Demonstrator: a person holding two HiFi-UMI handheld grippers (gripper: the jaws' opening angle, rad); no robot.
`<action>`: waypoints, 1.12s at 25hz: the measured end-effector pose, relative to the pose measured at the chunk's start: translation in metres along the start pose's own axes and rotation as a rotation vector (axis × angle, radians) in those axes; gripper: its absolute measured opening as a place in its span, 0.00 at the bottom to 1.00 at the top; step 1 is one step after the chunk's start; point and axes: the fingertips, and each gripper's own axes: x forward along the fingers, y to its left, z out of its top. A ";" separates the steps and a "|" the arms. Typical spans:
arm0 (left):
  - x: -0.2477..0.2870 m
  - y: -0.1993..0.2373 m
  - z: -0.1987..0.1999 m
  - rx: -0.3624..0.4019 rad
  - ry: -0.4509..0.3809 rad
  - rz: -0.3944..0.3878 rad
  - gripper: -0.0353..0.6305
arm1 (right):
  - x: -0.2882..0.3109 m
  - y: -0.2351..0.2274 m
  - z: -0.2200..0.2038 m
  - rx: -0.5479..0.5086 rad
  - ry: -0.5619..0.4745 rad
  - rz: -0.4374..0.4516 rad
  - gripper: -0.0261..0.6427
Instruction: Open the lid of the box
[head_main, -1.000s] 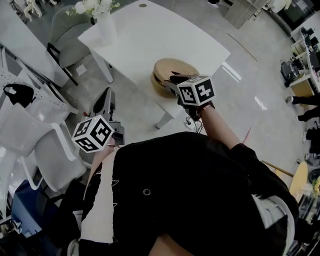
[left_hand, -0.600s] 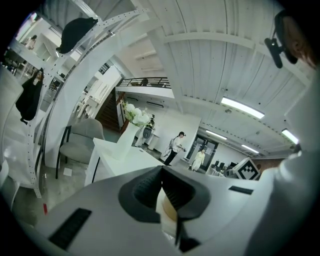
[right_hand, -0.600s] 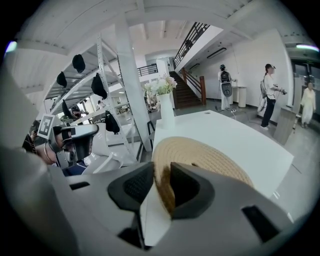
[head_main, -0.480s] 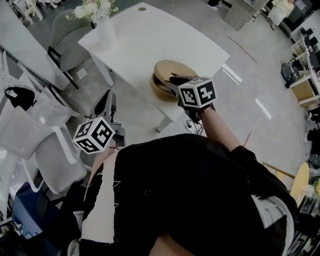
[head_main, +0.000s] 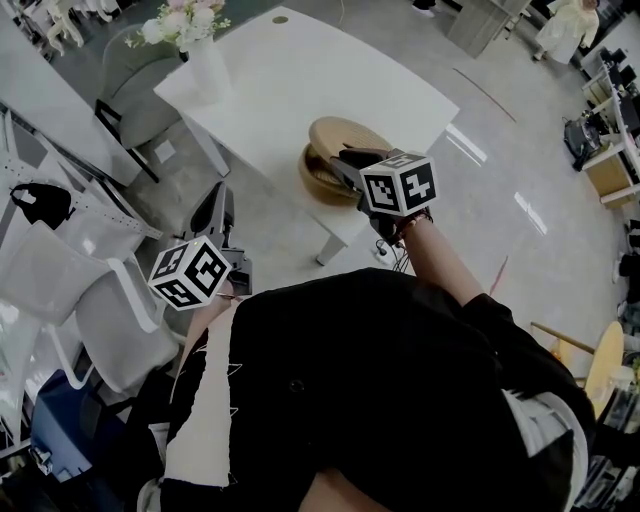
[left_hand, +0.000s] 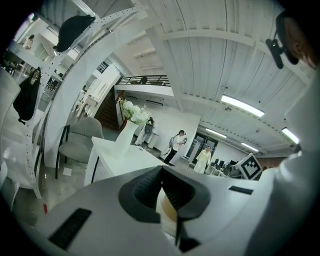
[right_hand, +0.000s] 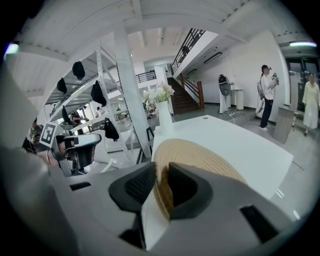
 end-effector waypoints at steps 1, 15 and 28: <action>0.001 0.000 0.000 0.000 0.001 0.000 0.07 | 0.000 0.000 0.001 0.002 -0.003 -0.002 0.17; 0.015 -0.003 0.001 0.009 0.015 -0.024 0.07 | -0.010 -0.010 0.018 0.049 -0.084 -0.018 0.16; 0.020 -0.010 0.001 0.017 0.027 -0.045 0.07 | -0.026 -0.022 0.031 0.131 -0.175 -0.036 0.16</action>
